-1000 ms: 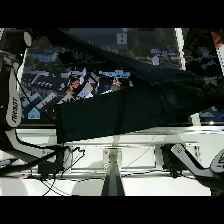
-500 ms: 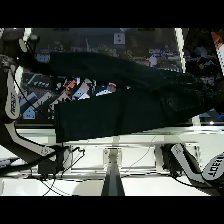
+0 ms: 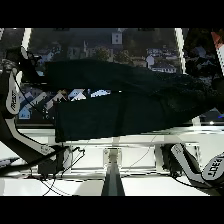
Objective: Fold the clothes and pants, and hang the long-sleeved shirts on hangers.
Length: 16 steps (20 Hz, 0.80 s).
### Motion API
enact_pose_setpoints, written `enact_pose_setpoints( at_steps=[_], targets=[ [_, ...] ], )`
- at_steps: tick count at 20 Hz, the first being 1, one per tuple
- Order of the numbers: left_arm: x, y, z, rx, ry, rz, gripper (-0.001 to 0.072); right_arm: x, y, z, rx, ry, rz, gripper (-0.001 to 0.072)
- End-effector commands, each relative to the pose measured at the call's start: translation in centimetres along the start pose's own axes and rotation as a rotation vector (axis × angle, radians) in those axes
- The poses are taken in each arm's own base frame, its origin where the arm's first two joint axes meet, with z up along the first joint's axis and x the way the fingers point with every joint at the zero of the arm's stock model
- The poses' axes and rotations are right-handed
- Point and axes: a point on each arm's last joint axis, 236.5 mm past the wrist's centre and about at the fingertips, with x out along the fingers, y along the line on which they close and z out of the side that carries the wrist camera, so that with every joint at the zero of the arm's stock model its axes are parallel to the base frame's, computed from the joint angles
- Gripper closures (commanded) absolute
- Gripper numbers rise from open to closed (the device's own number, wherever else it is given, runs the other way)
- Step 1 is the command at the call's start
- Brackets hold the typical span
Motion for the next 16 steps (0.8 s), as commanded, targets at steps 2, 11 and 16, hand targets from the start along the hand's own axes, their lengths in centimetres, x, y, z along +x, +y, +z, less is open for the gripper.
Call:
enact_pose_setpoints(
  at_steps=[2,11,16],
  targets=[
    [-0.9,-1.2,-0.8,-0.072,-0.051,-0.024,0.0689,-0.1,-0.2,1.4,0.000,-0.061,-0.008,0.0680],
    [-1.3,-2.3,-6.2,-0.086,-0.154,-0.009,0.0687,-0.1,-0.2,1.8,-0.005,-0.076,-0.010,0.0680],
    [-2.2,-1.5,-6.3,-0.108,-0.181,-0.002,0.0000,-0.2,-0.4,3.0,-0.007,-0.127,-0.018,0.0403]
  ],
)
